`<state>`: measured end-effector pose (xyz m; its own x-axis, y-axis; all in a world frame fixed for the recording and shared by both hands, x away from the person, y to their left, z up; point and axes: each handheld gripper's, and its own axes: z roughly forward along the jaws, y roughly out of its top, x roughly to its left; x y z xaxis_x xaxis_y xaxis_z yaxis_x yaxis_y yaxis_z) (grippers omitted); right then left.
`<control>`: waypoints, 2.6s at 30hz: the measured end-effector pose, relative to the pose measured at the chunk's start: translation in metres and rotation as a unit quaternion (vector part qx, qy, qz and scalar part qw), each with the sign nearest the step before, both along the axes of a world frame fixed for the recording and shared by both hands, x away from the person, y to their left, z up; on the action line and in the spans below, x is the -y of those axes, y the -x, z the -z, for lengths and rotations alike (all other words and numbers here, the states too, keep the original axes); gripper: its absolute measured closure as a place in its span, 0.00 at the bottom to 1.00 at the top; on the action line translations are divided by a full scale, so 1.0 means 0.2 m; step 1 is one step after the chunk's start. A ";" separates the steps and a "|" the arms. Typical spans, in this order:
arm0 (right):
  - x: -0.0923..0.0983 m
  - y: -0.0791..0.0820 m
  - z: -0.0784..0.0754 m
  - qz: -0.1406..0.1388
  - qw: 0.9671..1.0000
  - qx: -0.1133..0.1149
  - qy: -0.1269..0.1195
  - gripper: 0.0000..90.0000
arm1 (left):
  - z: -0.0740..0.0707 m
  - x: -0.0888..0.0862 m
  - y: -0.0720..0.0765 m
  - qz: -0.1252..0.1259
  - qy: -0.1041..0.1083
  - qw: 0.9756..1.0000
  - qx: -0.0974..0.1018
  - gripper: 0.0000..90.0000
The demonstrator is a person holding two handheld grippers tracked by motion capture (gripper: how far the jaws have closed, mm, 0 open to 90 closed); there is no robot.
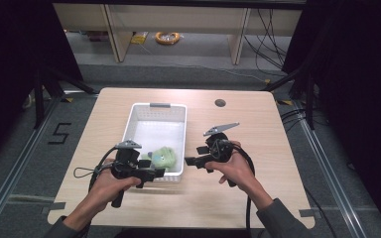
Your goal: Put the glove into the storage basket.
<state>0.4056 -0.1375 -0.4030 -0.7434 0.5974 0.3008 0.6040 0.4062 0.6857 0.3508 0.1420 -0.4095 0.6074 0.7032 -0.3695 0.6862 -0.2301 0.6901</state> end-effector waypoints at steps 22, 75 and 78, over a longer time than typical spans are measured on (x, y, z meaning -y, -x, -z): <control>0.28 0.18 0.05 0.038 0.998 0.019 -0.049 0.36 | 0.08 0.15 0.18 0.047 0.014 0.998 0.027 0.29; 0.55 0.54 0.39 0.033 0.996 0.065 -0.047 0.18 | 0.45 0.15 0.38 0.068 -0.014 0.993 0.092 0.18; 0.55 0.57 0.40 0.033 0.997 0.056 -0.047 0.18 | 0.45 0.15 0.40 0.078 -0.021 0.991 0.103 0.18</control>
<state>0.2909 -0.2473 -0.4840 -0.7360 0.6187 0.2748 0.5440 0.2990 0.7840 0.2716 0.1117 -0.4994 0.7698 0.6067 -0.1984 0.4856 -0.3548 0.7989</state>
